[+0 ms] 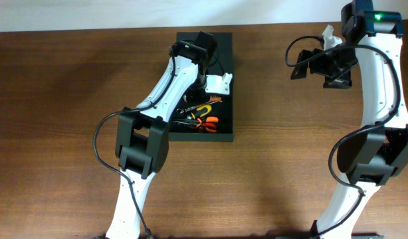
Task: Pack container
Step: 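Carry the socket rail into the box and lower it, then open left gripper and withdraw it from the box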
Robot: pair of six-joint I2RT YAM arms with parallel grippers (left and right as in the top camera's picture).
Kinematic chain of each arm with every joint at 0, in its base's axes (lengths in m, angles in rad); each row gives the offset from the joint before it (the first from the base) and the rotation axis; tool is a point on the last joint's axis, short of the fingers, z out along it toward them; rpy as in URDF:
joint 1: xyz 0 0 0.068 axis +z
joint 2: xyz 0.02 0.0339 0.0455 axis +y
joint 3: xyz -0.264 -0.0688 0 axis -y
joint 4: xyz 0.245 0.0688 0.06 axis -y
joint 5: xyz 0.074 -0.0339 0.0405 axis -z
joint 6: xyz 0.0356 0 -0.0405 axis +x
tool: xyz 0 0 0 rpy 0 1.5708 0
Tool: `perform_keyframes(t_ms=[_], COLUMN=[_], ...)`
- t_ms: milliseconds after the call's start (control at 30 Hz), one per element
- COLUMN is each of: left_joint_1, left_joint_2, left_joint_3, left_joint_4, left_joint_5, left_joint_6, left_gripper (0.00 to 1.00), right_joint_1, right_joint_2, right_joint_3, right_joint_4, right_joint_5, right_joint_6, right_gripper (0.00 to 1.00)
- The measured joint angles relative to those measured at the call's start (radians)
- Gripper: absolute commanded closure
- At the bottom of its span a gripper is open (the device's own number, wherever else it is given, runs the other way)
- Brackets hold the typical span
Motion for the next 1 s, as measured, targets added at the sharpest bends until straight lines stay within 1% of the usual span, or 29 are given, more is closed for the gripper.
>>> perform_keyframes(t_ms=[67,167,267,400,500,600,633,667,733,833,867,900,933,967,1000], left_joint_1=[0.0,0.0,0.0,0.0,0.001,0.008,0.013,0.022,0.05,0.111,0.14,0.171,0.207,0.248,0.283], left_joint_2=[0.001,0.001,0.002,0.002,0.001,0.0,-0.002,-0.006,-0.017,-0.027,-0.028,-0.027,-0.027,-0.027,-0.027], left_joint_3=[0.008,0.058,0.153,0.323,0.441,0.536,0.557,0.573,0.588,0.593,0.593,0.593,0.593,0.593,0.593], left_joint_4=[-0.009,-0.087,-0.183,-0.315,-0.327,-0.334,-0.338,-0.343,-0.346,-0.344,-0.34,-0.336,-0.333,-0.327,-0.319], left_joint_5=[-0.005,-0.01,-0.014,-0.018,-0.018,-0.017,-0.017,-0.016,-0.005,0.014,0.017,0.023,0.029,0.043,0.056], left_joint_6=[-0.048,-0.116,-0.149,-0.195,-0.276,-0.397,-0.435,-0.473,-0.528,-0.617,-0.664,-0.708,-0.766,-0.811,-0.845], left_gripper=[0.01,0.01,0.01,0.01,0.01,0.01,0.01,0.01,0.01,0.01,0.01,0.1,0.35,0.53,0.59], right_joint_1=[0.0,0.0,0.0,0.0,0.0,0.0,0.0,0.0,0.0,0.0,0.0,0.0,0.0,0.0,0.0], right_joint_2=[0.0,0.0,0.0,0.0,0.0,0.0,0.0,0.0,0.0,0.0,0.0,0.0,0.0,0.0,0.0], right_joint_3=[0.0,0.0,0.0,0.0,0.0,0.0,0.0,0.0,0.0,0.0,0.0,0.0,0.0,-0.001,-0.001], right_joint_4=[0.0,0.0,0.0,-0.006,-0.008,-0.005,-0.001,0.004,0.014,0.058,0.079,0.098,0.124,0.151,0.192], right_joint_5=[0.0,0.0,0.0,0.0,0.0,0.0,-0.001,-0.005,-0.021,-0.065,-0.08,-0.092,-0.103,-0.11,-0.122], right_joint_6=[-0.001,-0.001,-0.001,-0.001,0.0,0.0,0.0,-0.002,0.0,0.002,0.007,0.016,0.035,0.053,0.079], right_gripper=[0.01,0.01,0.01,0.01,0.01,0.01,0.1,0.34,0.68,0.96,0.96,0.96,0.96,0.96,0.96])
